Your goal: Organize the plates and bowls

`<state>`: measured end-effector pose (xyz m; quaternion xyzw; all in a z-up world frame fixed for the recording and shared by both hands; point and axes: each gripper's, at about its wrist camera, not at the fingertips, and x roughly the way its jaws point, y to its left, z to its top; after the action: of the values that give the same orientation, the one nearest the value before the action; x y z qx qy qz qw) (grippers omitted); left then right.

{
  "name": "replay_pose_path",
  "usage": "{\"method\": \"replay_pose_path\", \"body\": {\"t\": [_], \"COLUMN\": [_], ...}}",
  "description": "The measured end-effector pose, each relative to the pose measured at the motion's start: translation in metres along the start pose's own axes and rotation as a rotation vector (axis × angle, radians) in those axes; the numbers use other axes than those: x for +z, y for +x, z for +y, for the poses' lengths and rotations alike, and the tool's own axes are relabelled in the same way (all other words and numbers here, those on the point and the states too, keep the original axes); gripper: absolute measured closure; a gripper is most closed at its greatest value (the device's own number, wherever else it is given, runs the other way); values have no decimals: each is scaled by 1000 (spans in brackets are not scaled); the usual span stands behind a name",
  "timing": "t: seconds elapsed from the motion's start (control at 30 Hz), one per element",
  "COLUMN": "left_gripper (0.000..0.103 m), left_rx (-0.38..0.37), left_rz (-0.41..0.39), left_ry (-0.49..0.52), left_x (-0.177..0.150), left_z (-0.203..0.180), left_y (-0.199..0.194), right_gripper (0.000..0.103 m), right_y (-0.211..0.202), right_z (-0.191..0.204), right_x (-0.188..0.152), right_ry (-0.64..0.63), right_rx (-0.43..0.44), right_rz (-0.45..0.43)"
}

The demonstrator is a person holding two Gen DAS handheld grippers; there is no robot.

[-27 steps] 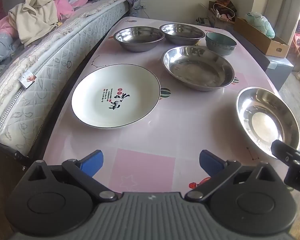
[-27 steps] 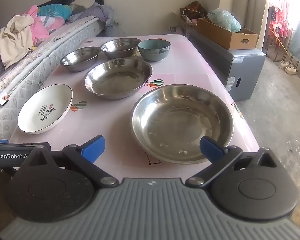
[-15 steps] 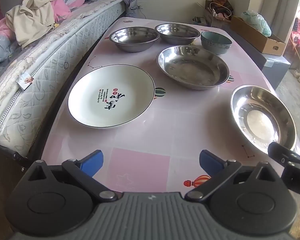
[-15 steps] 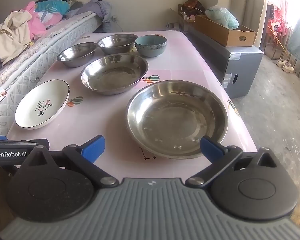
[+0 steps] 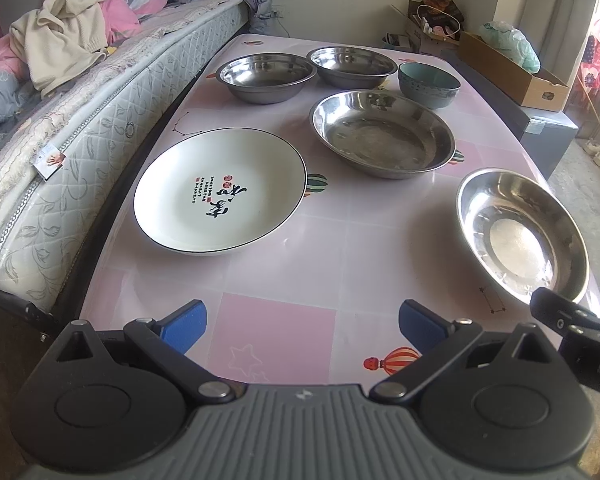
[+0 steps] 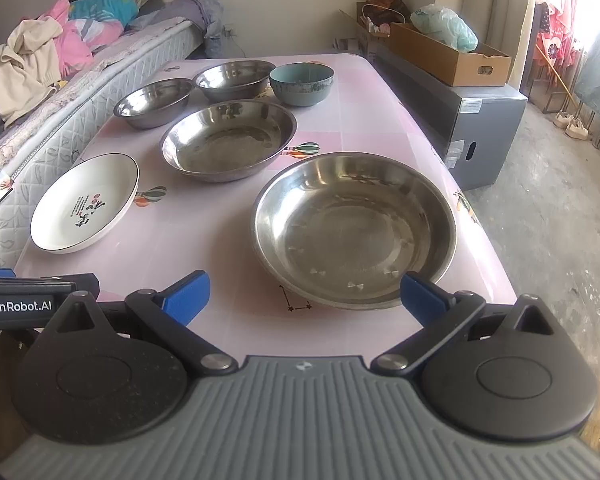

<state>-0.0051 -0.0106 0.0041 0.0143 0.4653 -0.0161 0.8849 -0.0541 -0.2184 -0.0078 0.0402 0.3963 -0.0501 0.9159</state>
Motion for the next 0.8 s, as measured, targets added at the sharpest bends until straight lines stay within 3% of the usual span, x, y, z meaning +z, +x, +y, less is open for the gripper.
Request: {"method": "replay_pose_path", "body": {"t": [0.8], "left_gripper": [0], "left_rx": [-17], "left_rz": [5], "left_ry": [-1], "left_x": [-1], "left_z": [0], "left_y": [0], "right_gripper": [1], "right_y": [2], "right_z": [-2], "right_x": [0], "right_ry": [6], "right_rx": [3], "right_rz": [15]}}
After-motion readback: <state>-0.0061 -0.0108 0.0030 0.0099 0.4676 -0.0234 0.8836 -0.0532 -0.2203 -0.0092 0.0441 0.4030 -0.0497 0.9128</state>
